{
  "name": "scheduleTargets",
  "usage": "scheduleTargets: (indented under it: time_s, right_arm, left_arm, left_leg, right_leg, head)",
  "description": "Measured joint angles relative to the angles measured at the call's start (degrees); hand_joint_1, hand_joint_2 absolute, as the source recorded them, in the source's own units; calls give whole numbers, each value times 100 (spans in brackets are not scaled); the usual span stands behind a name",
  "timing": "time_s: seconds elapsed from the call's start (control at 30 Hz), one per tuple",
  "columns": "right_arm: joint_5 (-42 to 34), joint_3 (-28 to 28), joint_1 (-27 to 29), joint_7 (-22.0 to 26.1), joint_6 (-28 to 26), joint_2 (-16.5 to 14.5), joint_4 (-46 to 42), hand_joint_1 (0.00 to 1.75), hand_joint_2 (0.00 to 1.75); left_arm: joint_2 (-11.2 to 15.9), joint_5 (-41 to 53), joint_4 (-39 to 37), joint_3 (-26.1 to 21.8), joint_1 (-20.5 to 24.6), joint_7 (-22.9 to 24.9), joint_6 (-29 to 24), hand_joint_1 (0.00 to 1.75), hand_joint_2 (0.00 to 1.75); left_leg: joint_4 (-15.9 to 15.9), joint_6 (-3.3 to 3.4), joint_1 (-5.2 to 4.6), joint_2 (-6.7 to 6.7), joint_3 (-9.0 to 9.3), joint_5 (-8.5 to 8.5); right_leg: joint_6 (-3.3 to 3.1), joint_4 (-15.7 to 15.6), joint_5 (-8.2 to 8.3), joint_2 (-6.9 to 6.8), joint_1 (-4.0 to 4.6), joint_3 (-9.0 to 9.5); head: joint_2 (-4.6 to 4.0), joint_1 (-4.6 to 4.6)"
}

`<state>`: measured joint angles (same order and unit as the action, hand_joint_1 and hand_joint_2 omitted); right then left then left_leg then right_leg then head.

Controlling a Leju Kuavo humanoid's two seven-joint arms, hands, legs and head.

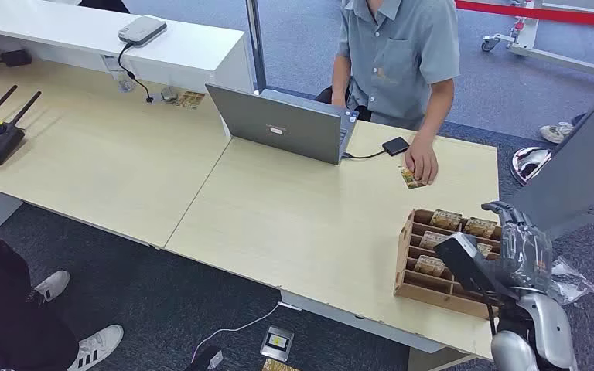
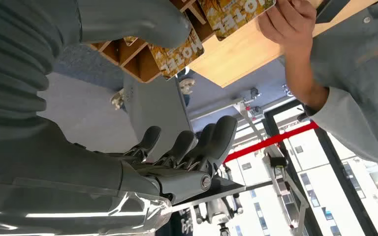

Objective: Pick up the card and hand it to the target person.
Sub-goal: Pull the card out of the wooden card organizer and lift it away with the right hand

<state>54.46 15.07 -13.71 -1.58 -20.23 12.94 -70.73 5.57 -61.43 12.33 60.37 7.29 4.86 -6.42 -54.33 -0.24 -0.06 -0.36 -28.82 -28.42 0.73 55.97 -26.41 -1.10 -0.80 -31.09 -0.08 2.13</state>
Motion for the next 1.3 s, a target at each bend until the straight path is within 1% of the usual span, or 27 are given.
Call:
scheduleTargets:
  time_s: [0.43,0.63,0.8,1.0,1.3]
  right_arm:
    - [-198,124,-137,2,-141,-20,619,69,175]
    - [-246,168,-139,-41,-167,15,784,69,175]
    - [-294,178,-138,-99,-195,54,893,65,175]
    - [-311,178,-135,-136,-200,109,1006,68,175]
    - [-352,174,-127,-225,-215,202,1119,77,175]
  left_arm:
    - [-5,-96,0,0,-28,81,-74,0,0]
    - [-15,-136,0,-1,-29,89,-119,0,0]
    - [-17,-135,0,-2,-30,88,-123,0,0]
    - [-17,-134,0,-2,-30,88,-123,0,0]
    - [-17,-119,0,-2,-31,99,-117,0,0]
  left_leg:
    - [0,0,0,0,-2,0]
    - [0,0,0,0,-3,0]
    - [0,0,0,0,-2,0]
    - [0,0,0,0,-3,0]
    - [0,0,0,1,-3,0]
  right_leg:
    - [0,0,0,0,0,-5]
    - [0,0,0,0,0,-6]
    - [0,0,0,0,0,-6]
    - [0,0,0,0,0,-7]
    - [0,0,0,0,0,-8]
  head:
    - [1,-1]
    - [1,-1]
    - [1,-1]
    - [1,-1]
    - [1,-1]
